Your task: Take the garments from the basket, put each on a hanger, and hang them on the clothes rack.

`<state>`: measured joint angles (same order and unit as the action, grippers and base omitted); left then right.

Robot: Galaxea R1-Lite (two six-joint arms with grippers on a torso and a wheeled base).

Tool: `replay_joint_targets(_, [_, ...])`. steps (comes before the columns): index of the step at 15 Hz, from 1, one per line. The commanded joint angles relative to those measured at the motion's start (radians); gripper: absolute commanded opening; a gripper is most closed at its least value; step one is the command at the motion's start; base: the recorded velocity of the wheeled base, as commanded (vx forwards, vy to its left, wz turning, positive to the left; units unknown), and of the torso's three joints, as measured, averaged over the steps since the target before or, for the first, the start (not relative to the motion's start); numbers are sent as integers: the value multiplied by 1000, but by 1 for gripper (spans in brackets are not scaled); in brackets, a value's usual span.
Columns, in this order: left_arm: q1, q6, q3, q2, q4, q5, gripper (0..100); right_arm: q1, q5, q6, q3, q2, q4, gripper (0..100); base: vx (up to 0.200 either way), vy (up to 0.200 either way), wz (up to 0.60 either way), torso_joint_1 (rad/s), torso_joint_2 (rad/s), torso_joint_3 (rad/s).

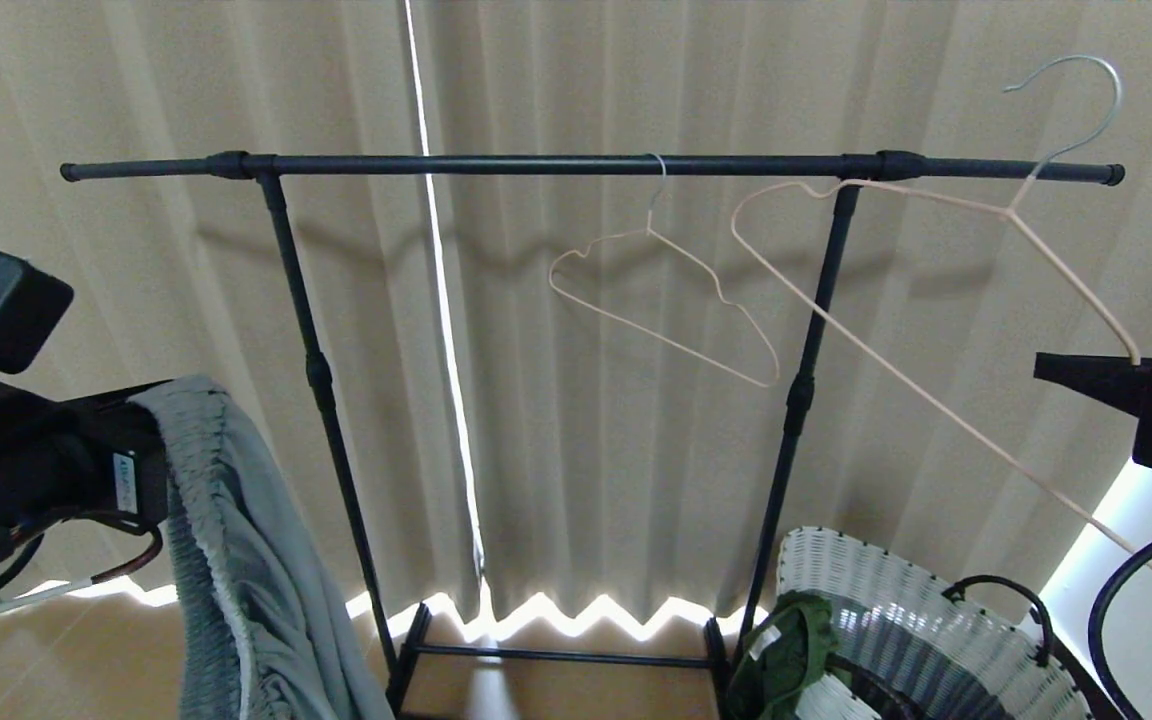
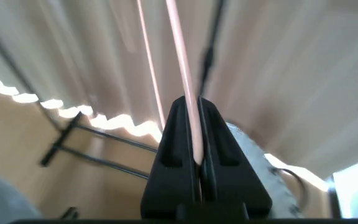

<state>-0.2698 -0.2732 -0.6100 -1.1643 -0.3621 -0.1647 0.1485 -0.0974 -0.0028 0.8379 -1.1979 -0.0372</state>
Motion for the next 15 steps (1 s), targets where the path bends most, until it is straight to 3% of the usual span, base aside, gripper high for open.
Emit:
replay_joint_targets(1, [-22,0,-39,-68,3,-12,0,98,1,27,-8,0,-7,0,0,0,0,0,0,0])
replay_joint_targets(3, [-80,25,-136,-146,37,-110,0,238,2,67,-20,-5,3,0,0,0,0,0,0,0])
replay_joint_targets(5, [-115,62,-215,-186,97,-151,0,325,2,86,-34,-9,5,0,0,0,0,0,0,0])
replay_joint_targets(7, [-151,144,-320,-229,198,-176,0,410,2,93,-62,-9,0,0,0,0,0,0,0,0])
replay_joint_targets(10, [-193,342,-475,-322,298,-199,0,556,2,144,-92,4,-10,0,0,0,0,0,0,0])
replay_joint_targets(13, [-203,373,-547,-405,296,-280,0,631,1,168,-103,6,-10,0,0,0,0,0,0,0])
replay_joint_targets(15, [-218,373,-565,-420,298,-283,0,657,1,168,-103,-6,-10,0,0,0,0,0,0,0])
